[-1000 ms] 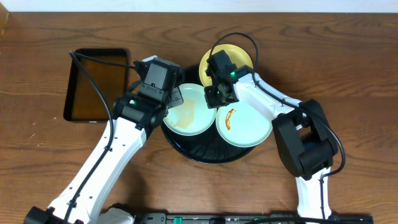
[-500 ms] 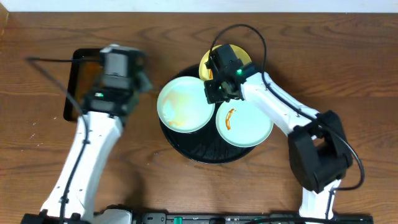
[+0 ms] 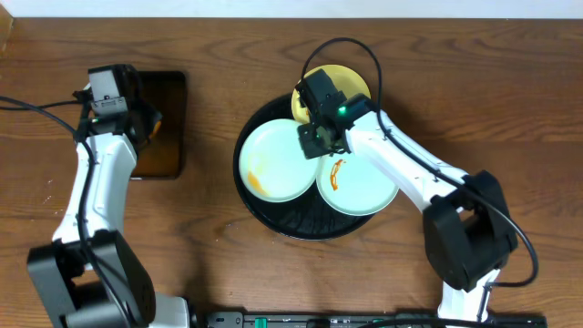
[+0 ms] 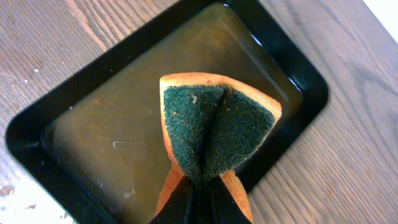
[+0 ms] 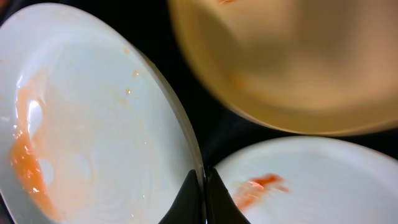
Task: Clean dirty plates on tray and stack at the side
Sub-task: 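Return the sponge to the black water tray with the left gripper, then grasp the cleaned green plate rim with the right gripper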
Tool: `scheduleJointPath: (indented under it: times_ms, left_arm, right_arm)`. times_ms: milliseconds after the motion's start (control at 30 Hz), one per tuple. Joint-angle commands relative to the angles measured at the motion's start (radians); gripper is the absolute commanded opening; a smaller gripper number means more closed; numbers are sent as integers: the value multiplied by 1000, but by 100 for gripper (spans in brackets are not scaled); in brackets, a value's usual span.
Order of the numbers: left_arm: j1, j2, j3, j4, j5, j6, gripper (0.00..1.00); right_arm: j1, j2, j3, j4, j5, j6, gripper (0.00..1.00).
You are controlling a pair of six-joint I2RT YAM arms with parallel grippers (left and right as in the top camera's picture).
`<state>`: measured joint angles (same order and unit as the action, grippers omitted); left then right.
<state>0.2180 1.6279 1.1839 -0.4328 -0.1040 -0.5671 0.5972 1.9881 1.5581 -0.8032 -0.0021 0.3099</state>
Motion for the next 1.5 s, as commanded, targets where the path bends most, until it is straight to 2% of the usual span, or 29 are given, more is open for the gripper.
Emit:
scheduleJointPath:
  times_ms: [0,267,533,600,1033,1267,1467]
  left_arm:
    - [48,38,0,25,8,17,8]
    - [79,111,0,27,27,18,8]
    - [79,117,0,31,26,18,8]
    - [79,117,0,31,26,18,8]
    - [79,117,0,24,26,35,8]
    - [79,117,0,23,27,35,8]
    - [79,117,0,23,45,36,8]
  right_arm:
    - [5,-91,79,-45,174,-21,1]
    - [25,-179,117,-80,343,-140,1]
    - [132,-202,116,-57,732,-360,1]
    - [165,-202,116,-30,779,-410,1]
    - [294,-202,116,124,891,-681,1]
    - [343,-202,116,241,1024,-843,1]
    - [367,-202,116,249,1030,-848,1]
